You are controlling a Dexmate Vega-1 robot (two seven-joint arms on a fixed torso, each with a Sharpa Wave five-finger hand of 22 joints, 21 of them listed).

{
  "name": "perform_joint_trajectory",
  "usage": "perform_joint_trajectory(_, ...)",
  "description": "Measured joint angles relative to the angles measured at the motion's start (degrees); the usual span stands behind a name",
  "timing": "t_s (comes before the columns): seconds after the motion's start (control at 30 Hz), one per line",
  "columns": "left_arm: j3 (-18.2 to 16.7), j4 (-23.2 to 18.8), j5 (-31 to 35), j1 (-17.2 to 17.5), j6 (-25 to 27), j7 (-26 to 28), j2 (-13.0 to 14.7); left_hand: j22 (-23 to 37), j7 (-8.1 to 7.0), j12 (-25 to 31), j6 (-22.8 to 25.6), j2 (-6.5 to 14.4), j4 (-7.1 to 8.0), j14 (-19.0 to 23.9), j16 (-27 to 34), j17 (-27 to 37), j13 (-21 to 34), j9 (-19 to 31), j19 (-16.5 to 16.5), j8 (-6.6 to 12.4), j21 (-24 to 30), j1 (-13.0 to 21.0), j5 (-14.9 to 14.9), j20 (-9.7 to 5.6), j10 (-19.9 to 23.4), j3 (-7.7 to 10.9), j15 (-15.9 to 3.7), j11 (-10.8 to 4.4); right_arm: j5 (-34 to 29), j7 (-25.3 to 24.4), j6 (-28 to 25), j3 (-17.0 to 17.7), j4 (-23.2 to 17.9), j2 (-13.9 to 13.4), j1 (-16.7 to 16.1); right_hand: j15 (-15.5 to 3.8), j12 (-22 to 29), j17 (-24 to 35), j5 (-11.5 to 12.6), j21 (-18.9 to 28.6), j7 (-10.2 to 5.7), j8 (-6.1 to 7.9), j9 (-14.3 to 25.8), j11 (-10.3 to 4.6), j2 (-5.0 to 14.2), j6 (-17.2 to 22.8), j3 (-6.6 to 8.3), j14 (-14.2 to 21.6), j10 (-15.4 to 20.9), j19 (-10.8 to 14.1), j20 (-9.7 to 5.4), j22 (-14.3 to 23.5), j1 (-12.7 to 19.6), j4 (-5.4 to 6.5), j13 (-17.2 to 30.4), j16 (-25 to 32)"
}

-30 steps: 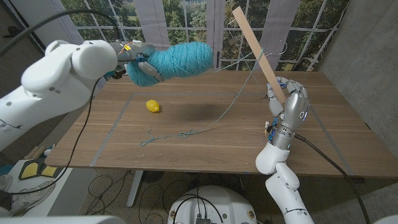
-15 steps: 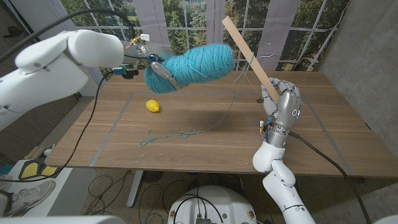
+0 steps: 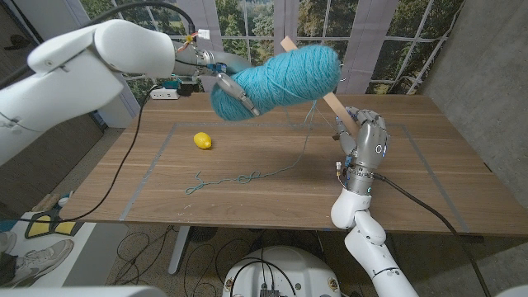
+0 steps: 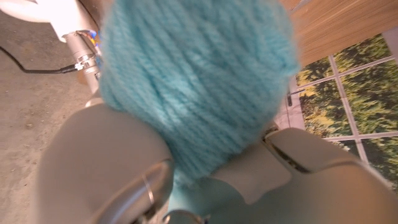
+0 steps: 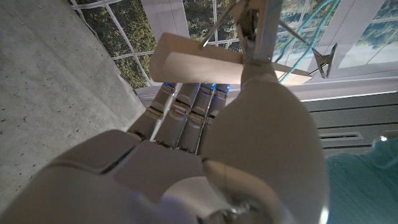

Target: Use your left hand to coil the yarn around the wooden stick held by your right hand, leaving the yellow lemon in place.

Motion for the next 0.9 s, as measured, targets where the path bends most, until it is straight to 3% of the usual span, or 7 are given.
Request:
perform_joint_trajectory(0.37,3.45,1.01,-2.22,-6.39,-0.22,-0.62,-2.71,-0.27,0.00,-0.16,0.00,0.00,0.00,0.10,-0.21,0.05,0.04,-0.01,0.01,0.00,0.00,0.00,-0.01,0.01,0.00,0.00,0.10,0.00,-7.25,0.00,0.32,0.07,2.30,0.62,0.10,-0.10,0.20,0.29,-0.06,0.27,0.00,-0.01,0.05,-0.09,-0.32,0.00,0.00,0.09,0.09,-0.20,-0.21,0.00,0.32,0.00,-0.02,-0.41)
perform_joint_trajectory(0.77,4.74,1.18,-2.07,-10.55,1.70,0.78,-4.05,-0.28,0.00,-0.26,-0.01,0.00,0.01,0.09,-1.10,2.17,-0.02,0.18,0.01,-0.40,-0.01,0.00,-0.41,0.01,0.00,0.00,0.09,0.00,-15.34,0.00,1.82,1.00,2.82,1.54,-0.86,-0.09,0.18,0.53,0.17,0.48,-0.01,-0.03,0.05,-0.09,-0.46,0.01,-0.24,0.09,0.09,-0.20,-0.21,0.01,0.46,0.22,-0.05,-0.84)
perform_joint_trajectory(0.9,4.74,1.17,-1.81,-11.57,2.92,1.98,-4.18,-0.15,0.00,-0.27,-0.01,0.00,-0.09,0.09,-1.13,2.54,0.01,0.18,0.01,-0.43,-0.01,0.00,-0.42,0.01,0.00,0.09,0.09,0.00,-17.37,-0.01,1.69,0.37,2.32,0.83,-1.19,-0.09,0.17,0.53,0.17,0.70,-0.81,-0.25,-0.02,-0.10,-0.46,0.81,-0.47,0.09,0.09,-0.43,0.03,0.01,0.46,0.33,-0.05,-0.84)
